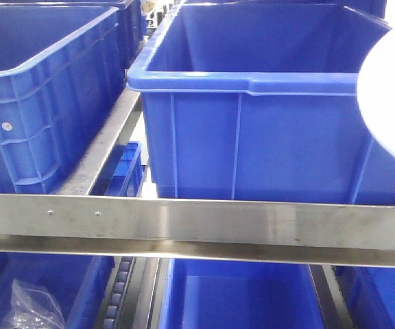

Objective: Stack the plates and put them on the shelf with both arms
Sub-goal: 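Lower the stacked plates into the blue bin and open the right gripper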

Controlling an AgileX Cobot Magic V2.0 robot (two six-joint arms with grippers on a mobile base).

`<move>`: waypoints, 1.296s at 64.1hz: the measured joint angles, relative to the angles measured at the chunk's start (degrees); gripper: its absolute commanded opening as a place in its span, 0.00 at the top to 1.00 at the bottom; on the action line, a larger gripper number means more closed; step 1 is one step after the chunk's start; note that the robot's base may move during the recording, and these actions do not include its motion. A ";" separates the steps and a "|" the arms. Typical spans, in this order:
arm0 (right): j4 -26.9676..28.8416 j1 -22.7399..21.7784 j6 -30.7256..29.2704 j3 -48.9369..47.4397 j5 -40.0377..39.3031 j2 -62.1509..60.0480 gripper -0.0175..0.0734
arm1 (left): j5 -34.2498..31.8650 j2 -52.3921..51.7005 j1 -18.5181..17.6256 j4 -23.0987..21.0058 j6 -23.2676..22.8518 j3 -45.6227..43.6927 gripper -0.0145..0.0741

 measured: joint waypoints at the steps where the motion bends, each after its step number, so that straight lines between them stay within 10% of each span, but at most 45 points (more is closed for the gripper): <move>1: 0.00 0.00 0.00 0.00 0.00 0.00 0.75 | 0.00 0.00 0.00 0.00 0.00 0.00 0.74; 41: 0.00 0.00 0.00 -6.38 -10.51 4.72 0.75 | 0.00 0.00 0.00 0.00 0.00 0.00 0.74; 83: 0.10 12.00 0.65 -43.53 -11.03 54.66 0.75 | 0.00 0.00 0.00 0.00 0.00 0.00 0.74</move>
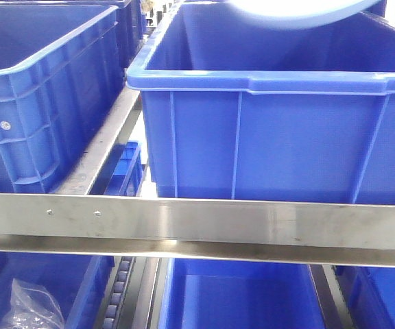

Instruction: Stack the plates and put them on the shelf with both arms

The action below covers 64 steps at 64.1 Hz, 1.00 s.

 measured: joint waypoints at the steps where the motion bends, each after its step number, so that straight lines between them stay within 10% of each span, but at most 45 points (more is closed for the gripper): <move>1: 0.00 0.04 0.00 -0.61 0.00 0.84 0.75 | 0.00 0.00 0.00 0.00 0.00 0.00 0.74; 21: 0.11 0.04 0.19 -6.79 -1.72 10.02 0.16 | 0.00 0.00 0.00 0.00 0.00 0.00 0.74; 38: 0.11 0.04 0.19 -3.19 0.42 3.87 0.19 | 0.00 0.00 0.00 0.00 0.00 0.00 0.74; 45: 0.11 0.04 0.19 3.20 0.42 -3.27 0.36 | 0.00 0.00 0.00 0.00 0.00 0.00 0.74; 52: 0.19 -0.38 0.25 11.61 -1.03 -12.92 0.76 | 0.00 0.00 0.00 0.00 0.00 0.00 0.74; 64: 0.19 -5.14 0.25 27.05 -1.68 -30.68 0.75 | 0.00 0.00 0.00 0.00 0.00 0.00 0.74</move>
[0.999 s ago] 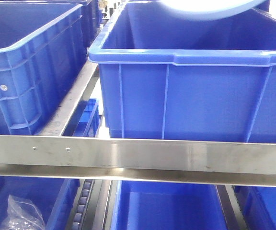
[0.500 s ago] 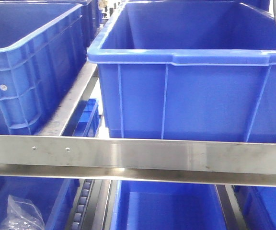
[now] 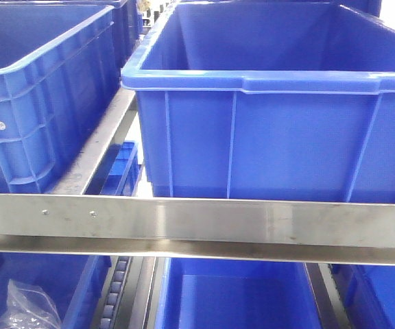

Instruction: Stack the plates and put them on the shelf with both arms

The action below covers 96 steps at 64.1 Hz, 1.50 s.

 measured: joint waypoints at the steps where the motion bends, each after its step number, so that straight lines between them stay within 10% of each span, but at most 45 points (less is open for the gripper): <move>1: 0.00 -0.43 0.00 0.90 0.00 -1.07 0.75 | 0.00 0.00 0.00 0.00 0.00 0.00 0.74; 42: 0.05 -3.81 0.00 13.62 2.76 -17.70 0.75 | 0.00 0.00 0.00 0.00 0.00 0.00 0.74; 72: -1.27 -6.97 0.09 15.23 21.42 -30.30 0.75 | 0.00 0.00 0.00 0.00 0.00 0.00 0.74; 96: -1.32 -7.96 0.09 33.42 10.32 -46.15 0.75 | 0.00 0.00 0.00 0.00 0.00 0.00 0.74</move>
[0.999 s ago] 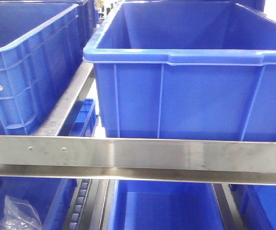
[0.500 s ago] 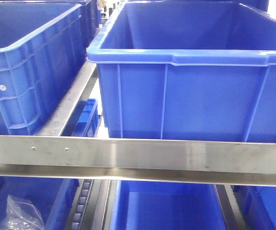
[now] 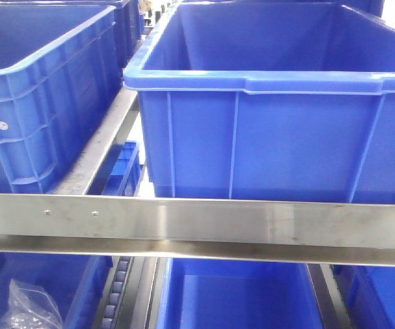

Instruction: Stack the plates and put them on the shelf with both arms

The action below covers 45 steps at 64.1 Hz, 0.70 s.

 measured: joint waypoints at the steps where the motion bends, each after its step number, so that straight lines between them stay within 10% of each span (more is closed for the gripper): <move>1: 0.00 0.00 0.00 0.71 -0.58 -0.32 0.75 | 0.00 0.00 0.00 0.00 0.00 0.00 0.74; 45: 1.54 -0.12 0.52 4.12 -6.92 -1.10 0.75 | 0.00 0.00 0.00 0.00 0.00 0.00 0.74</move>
